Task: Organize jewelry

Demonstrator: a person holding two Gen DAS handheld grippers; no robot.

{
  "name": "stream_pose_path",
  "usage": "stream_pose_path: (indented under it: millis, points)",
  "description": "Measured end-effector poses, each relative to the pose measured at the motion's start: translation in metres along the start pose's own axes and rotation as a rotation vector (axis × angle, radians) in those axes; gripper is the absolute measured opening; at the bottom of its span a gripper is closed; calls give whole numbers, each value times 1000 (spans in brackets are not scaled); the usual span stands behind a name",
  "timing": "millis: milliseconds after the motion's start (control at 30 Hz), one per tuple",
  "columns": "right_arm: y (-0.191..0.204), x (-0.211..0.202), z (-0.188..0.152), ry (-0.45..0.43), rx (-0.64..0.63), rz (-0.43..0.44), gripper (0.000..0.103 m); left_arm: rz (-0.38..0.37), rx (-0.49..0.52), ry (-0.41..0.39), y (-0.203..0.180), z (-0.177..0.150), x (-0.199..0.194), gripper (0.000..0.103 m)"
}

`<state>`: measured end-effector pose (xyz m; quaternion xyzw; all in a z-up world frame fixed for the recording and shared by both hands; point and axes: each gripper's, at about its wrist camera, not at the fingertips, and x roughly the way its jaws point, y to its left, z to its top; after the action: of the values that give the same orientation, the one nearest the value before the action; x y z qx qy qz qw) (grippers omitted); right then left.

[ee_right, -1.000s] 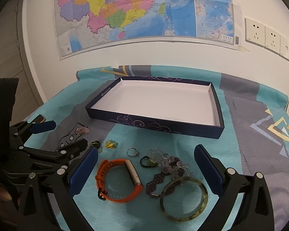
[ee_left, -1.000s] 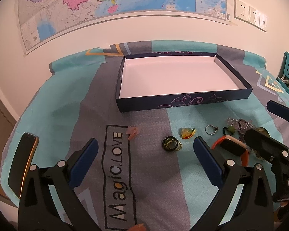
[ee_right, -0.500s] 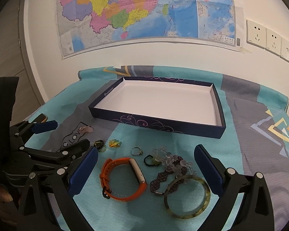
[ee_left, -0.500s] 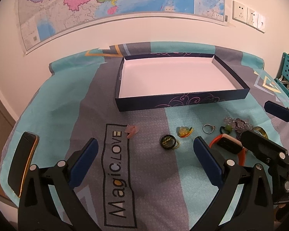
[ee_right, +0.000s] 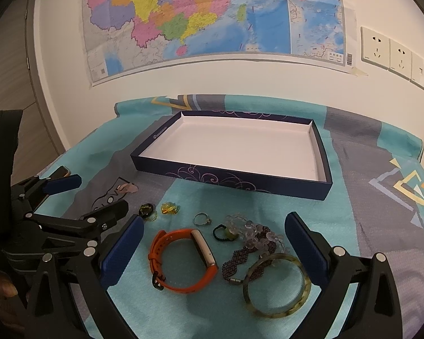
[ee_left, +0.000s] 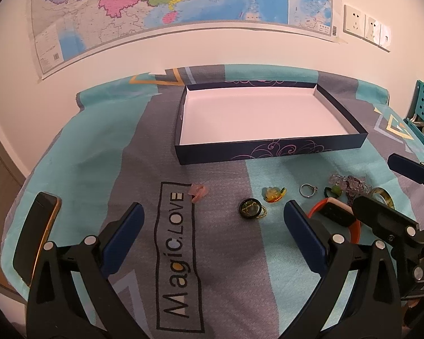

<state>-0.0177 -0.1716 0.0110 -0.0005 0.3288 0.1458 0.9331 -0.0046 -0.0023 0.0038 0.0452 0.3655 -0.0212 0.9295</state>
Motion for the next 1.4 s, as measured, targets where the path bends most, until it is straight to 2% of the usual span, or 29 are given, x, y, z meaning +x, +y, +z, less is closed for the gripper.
stream_pose_path:
  millis: [1400]
  points:
    - [-3,2,-4,17,17,2,97,0,0,-3,-1,-4,-2,97]
